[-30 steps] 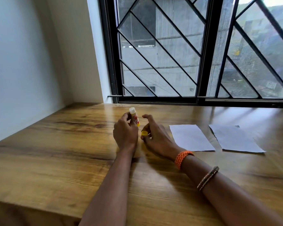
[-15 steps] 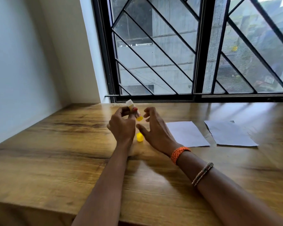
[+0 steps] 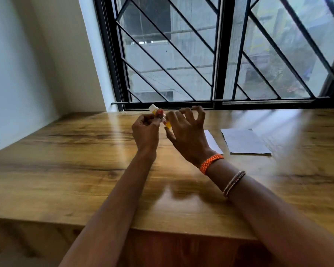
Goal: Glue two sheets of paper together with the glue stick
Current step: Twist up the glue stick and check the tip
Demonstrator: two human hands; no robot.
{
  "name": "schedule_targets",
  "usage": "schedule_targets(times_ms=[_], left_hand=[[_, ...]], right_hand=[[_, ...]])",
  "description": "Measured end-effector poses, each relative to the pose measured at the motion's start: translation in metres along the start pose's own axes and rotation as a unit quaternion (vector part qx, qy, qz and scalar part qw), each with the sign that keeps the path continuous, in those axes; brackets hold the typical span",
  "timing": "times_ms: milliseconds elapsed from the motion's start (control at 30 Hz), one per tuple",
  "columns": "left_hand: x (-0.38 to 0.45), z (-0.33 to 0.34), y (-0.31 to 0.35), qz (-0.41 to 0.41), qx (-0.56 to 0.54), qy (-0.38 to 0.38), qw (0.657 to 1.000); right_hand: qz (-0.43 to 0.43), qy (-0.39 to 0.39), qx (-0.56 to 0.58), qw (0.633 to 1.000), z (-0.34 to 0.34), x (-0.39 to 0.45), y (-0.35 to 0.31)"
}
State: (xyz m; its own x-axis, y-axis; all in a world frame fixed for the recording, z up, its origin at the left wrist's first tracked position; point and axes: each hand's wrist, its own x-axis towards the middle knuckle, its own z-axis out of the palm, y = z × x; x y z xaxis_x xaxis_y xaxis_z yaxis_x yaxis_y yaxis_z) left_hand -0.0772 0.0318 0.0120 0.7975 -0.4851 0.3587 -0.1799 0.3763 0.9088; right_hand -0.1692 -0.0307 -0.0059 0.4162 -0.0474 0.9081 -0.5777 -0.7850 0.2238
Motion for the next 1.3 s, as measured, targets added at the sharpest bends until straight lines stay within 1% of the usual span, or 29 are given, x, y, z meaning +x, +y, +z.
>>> schedule_targets(times_ms=[67,100,167,233,300,400,500,667,833,1100,1300], left_hand=[[-0.007,0.018,0.007,-0.114,-0.070,-0.018,0.991],[-0.009,0.027,0.007,-0.148,-0.078,-0.029,0.986],[-0.014,0.046,0.002,-0.175,-0.071,-0.059,0.980],[-0.016,0.062,-0.003,-0.182,-0.073,-0.085,0.977],[-0.014,0.069,-0.009,-0.188,-0.089,-0.102,0.973],[-0.009,0.067,-0.020,-0.204,-0.103,-0.082,0.970],[-0.007,0.063,-0.029,-0.209,-0.108,-0.047,0.971],[-0.012,0.066,-0.024,-0.211,-0.127,-0.022,0.969],[-0.014,0.063,-0.023,-0.204,-0.118,-0.016,0.972],[-0.017,0.063,-0.018,-0.233,-0.135,-0.002,0.963],[-0.016,0.063,-0.016,-0.241,-0.148,-0.018,0.959]], right_hand=[[-0.046,0.016,-0.042,0.998,0.001,-0.007,0.020],[-0.058,0.019,-0.059,0.996,0.002,-0.012,0.032],[-0.058,0.021,-0.091,0.994,0.003,-0.023,0.055],[-0.035,0.019,-0.108,0.993,0.003,-0.028,0.072],[0.001,0.016,-0.097,0.995,0.004,-0.025,0.079],[0.043,0.013,-0.045,0.998,0.009,-0.018,0.074],[0.044,0.001,0.002,0.999,0.010,-0.016,0.069],[0.012,-0.042,0.002,0.999,0.008,-0.019,0.066],[0.005,-0.024,0.015,1.000,0.006,-0.017,0.064],[0.045,-0.016,-0.012,0.999,-0.002,-0.015,0.059],[0.088,-0.020,0.014,0.996,-0.005,-0.012,0.054]])
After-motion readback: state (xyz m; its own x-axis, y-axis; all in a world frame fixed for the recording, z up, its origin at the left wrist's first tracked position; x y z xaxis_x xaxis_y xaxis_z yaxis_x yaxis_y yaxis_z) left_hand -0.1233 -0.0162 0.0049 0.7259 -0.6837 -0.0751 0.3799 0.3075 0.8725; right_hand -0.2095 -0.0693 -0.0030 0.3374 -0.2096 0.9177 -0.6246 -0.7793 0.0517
